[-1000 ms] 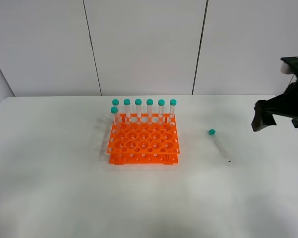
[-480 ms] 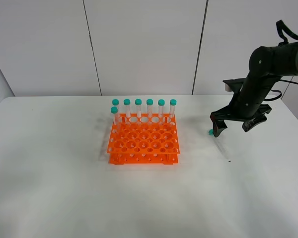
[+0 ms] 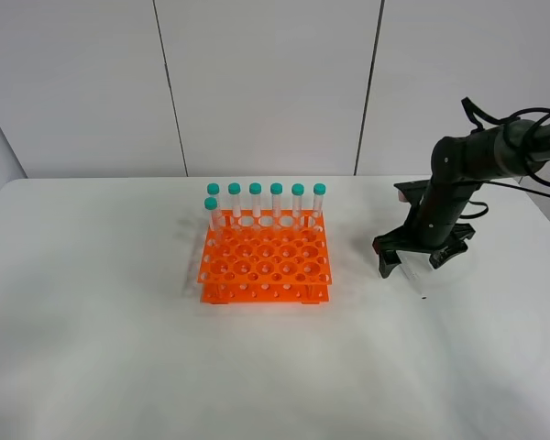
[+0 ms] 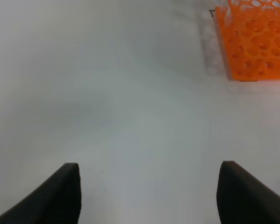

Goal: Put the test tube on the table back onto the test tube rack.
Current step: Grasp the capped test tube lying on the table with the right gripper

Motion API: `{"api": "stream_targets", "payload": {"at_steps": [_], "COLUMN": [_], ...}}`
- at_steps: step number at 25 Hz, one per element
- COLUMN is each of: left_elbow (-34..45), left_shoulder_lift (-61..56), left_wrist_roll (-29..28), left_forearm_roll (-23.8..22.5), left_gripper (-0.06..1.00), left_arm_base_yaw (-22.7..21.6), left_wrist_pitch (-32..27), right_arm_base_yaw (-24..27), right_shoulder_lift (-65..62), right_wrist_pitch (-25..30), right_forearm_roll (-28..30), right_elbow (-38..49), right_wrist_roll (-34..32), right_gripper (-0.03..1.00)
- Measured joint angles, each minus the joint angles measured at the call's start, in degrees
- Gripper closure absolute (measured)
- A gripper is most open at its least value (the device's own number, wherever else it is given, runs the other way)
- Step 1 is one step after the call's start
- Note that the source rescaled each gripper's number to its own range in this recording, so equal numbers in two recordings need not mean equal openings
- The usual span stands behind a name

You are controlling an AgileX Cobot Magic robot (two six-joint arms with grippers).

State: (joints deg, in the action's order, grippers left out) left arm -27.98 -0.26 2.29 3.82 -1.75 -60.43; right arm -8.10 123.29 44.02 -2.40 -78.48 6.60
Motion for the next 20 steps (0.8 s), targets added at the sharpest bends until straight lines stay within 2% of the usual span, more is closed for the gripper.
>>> {"api": "stream_targets", "payload": {"at_steps": [7,9,11,12,14,16,17,18,20], "left_elbow": [0.0,0.0,0.0,0.0,0.0,0.0,0.0,0.0,0.0], "left_shoulder_lift": [0.0,0.0,0.0,0.0,0.0,0.0,0.0,0.0,0.0], "left_wrist_roll": [0.0,0.0,0.0,0.0,0.0,0.0,0.0,0.0,0.0], "left_forearm_roll": [0.0,0.0,0.0,0.0,0.0,0.0,0.0,0.0,0.0], "left_gripper": [0.07,0.07,0.07,0.07,0.07,0.07,0.07,0.07,0.07], "left_arm_base_yaw": [0.0,0.0,0.0,0.0,0.0,0.0,0.0,0.0,0.0], "left_wrist_pitch": [0.0,0.0,0.0,0.0,0.0,0.0,0.0,0.0,0.0], "right_arm_base_yaw": [0.0,0.0,0.0,0.0,0.0,0.0,0.0,0.0,0.0], "right_shoulder_lift": [0.93,1.05,1.12,1.12,1.12,1.12,1.12,1.12,1.17], "right_wrist_pitch": [-1.2,-1.2,-0.9,-0.76,-0.44,0.16,0.56,0.81,1.73], "right_forearm_roll": [0.12,0.16,0.36,0.36,0.36,0.36,0.29,0.24,0.13], "right_elbow": [-0.08,-0.34,-0.41,-0.41,-0.41,-0.41,-0.52,-0.74,-1.63], "right_wrist_roll": [-0.14,-0.14,-0.14,-0.14,-0.14,-0.14,-0.14,-0.14,-0.14], "right_gripper": [-0.03,0.03,0.15,0.25,0.5,0.83,0.97,0.93,0.93]}}
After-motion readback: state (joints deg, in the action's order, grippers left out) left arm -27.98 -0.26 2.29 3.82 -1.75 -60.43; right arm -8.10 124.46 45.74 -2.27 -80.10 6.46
